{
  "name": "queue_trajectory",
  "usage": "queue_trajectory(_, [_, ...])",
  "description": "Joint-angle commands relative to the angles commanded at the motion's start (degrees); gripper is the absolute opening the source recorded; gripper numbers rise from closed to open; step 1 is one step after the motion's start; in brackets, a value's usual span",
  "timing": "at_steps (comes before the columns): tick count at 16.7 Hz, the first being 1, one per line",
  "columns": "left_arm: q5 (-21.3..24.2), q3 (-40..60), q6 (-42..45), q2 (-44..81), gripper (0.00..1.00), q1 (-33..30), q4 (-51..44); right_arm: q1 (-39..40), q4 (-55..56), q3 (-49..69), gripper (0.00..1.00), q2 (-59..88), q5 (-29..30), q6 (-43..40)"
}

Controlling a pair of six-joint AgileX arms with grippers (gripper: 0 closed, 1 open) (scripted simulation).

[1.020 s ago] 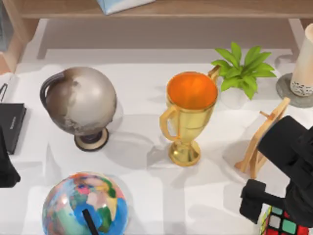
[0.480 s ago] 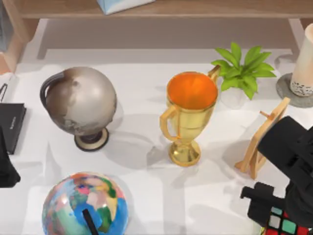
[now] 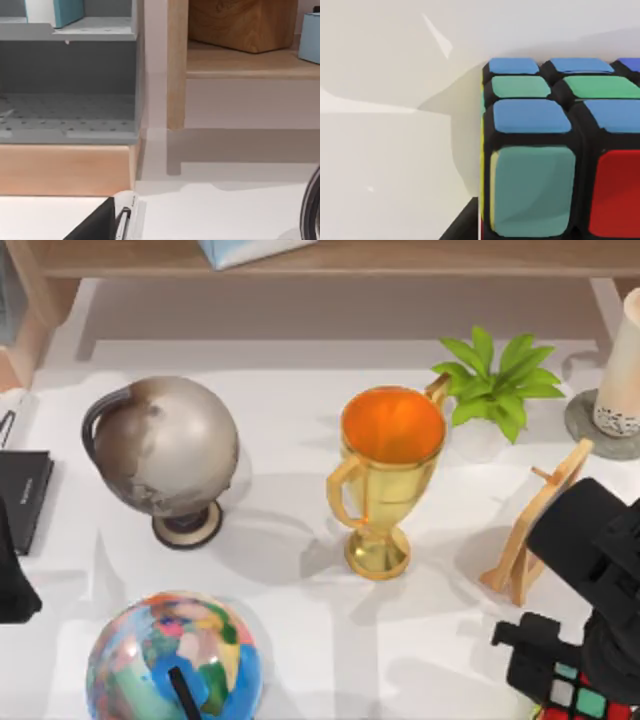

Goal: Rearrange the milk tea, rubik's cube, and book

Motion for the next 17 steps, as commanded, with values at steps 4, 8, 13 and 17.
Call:
queue_trajectory(4, [0.0,0.0,0.0,0.0,1.00,0.0,0.0,0.0,0.0,0.0,0.00,0.0,0.0,0.0])
queue_trajectory(8, [0.0,0.0,0.0,0.0,1.00,0.0,0.0,-0.1,0.0,0.0,0.00,-0.2,0.0,0.0])
queue_trajectory(13, [0.0,0.0,0.0,0.0,1.00,0.0,0.0,-0.1,-4.7,3.1,0.00,-1.8,0.0,0.0])
queue_trajectory(17, [0.0,0.0,0.0,0.0,1.00,0.0,0.0,-0.2,-7.9,5.1,0.00,-2.9,0.0,-0.1])
